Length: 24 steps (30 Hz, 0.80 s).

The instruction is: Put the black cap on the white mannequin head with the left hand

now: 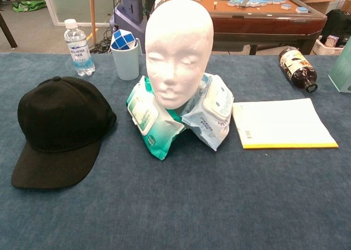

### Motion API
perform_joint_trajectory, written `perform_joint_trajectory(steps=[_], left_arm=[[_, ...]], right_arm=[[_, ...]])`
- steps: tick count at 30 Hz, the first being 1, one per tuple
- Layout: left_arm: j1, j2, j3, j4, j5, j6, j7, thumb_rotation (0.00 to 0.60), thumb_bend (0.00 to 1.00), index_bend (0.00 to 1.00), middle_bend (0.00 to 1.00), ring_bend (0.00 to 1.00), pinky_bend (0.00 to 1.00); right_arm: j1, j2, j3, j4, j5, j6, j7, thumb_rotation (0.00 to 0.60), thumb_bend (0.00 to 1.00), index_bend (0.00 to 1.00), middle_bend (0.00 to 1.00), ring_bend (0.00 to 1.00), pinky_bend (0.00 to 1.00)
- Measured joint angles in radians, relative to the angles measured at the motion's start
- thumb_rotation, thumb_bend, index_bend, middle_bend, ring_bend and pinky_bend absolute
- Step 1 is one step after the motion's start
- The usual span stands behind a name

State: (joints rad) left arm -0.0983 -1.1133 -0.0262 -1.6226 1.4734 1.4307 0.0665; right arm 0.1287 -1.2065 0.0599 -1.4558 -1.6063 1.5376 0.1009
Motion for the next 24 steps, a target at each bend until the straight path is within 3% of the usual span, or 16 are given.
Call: perform_joint_trajectory(steps=[11,17,24], left_arm=[[0.0,-0.013,0.006,0.003,0.003,-0.003,-0.023,0.6,0.28,0.35,0.39,0.31,0.45],[0.001,-0.025,0.032,-0.009,0.097,0.022,-0.049,0.6,0.28,0.43,0.4,0.32,0.49],[-0.009,-0.101,0.051,-0.007,0.194,0.049,0.009,0.6,0.11,0.61,0.65,0.44,0.54]], right_arm=[[0.016,-0.001,-0.002,-0.008,-0.002,-0.026,-0.003,0.6,0.0,0.26,0.38,0.34,0.48],[0.021,0.001,-0.006,-0.014,-0.002,-0.039,-0.007,0.6,0.0,0.26,0.38,0.34,0.48],[0.025,0.013,-0.006,-0.02,-0.004,-0.039,0.012,0.6,0.0,0.26,0.38,0.34,0.48]])
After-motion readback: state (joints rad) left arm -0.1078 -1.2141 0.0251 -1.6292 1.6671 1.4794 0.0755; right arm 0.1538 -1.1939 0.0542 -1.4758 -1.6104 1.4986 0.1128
